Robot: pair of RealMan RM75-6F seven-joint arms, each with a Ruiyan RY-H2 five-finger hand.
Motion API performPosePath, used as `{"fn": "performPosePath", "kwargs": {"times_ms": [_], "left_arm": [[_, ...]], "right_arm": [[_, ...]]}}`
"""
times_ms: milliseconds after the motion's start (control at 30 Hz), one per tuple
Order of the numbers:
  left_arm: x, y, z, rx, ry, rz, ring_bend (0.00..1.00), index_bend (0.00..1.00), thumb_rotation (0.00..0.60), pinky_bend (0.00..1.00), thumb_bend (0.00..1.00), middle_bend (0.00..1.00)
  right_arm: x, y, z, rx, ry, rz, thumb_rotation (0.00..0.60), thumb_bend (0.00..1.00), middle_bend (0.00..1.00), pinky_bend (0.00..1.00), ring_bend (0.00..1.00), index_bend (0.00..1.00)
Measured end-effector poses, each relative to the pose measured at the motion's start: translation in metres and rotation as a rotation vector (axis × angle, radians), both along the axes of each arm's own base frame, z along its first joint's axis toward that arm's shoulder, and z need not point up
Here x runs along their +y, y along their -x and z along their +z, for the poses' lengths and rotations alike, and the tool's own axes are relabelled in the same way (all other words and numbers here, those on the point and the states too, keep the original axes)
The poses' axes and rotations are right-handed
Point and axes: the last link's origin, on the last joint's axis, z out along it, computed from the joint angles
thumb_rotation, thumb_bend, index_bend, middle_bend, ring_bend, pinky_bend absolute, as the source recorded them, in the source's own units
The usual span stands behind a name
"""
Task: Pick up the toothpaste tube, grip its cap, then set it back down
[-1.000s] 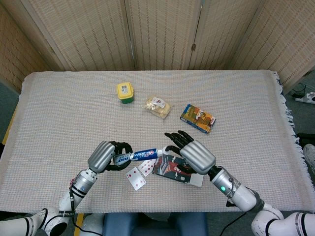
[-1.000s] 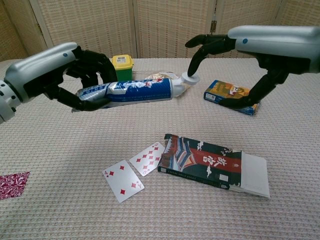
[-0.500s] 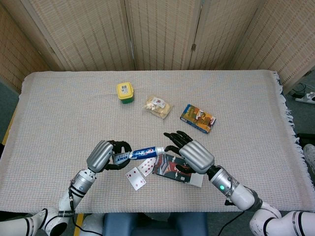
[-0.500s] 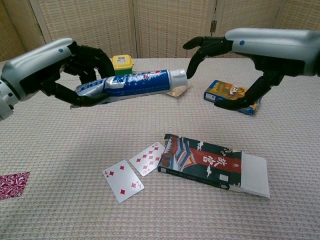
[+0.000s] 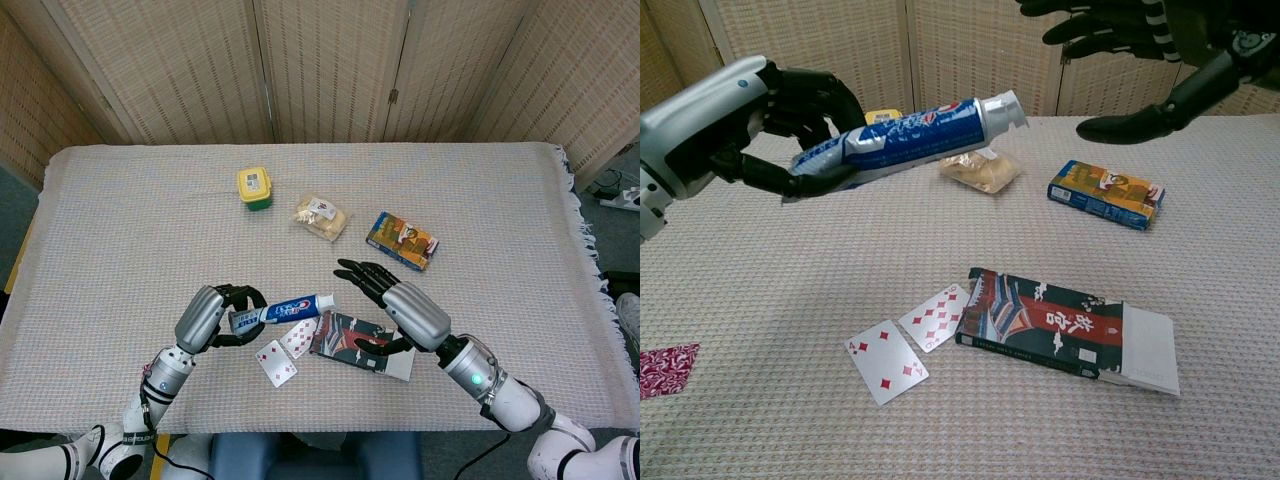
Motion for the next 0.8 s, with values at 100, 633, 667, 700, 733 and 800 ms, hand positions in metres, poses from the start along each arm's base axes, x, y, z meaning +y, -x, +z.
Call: {"fn": "performPosePath", "kwargs": {"times_ms": [100,633,667,700,733,800], "left_arm": [[-0.001,-0.003,0.0,-0.013,-0.01,-0.011,0.71,0.81,0.6,0.62,0.77,0.83],[-0.003,-0.016,-0.001,-0.077,-0.025,-0.024,0.71,0.81,0.6,0.62,0.77,0.83],[-0.004,-0.016,-0.001,-0.078,-0.025,-0.026,0.71,0.81,0.6,0.62,0.77,0.83],[-0.004,-0.017,-0.001,-0.079,-0.026,-0.027,0.71,0.81,0.6,0.62,0.77,0.83],[-0.004,-0.017,-0.001,-0.081,-0.026,-0.028,0.71,0.81,0.6,0.62,0.77,0.83],[-0.004,-0.018,0.0,-0.086,-0.028,-0.03,0.71,0.81,0.6,0.62,0.77,0.83]], "right_arm": [[-0.004,-0.003,-0.005,-0.072,-0.049,-0.013,0.593,0.27,0.0,0.0,0.0,0.0],[-0.017,-0.033,-0.042,-0.308,-0.183,0.004,0.58,0.27,0.0,0.0,0.0,0.0],[-0.017,-0.034,-0.043,-0.32,-0.187,0.004,0.581,0.27,0.0,0.0,0.0,0.0],[-0.018,-0.035,-0.045,-0.336,-0.192,0.003,0.581,0.27,0.0,0.0,0.0,0.0],[-0.018,-0.036,-0.045,-0.345,-0.197,0.002,0.581,0.27,0.0,0.0,0.0,0.0],[-0.018,-0.038,-0.046,-0.366,-0.208,0.002,0.58,0.27,0.0,0.0,0.0,0.0]]}}
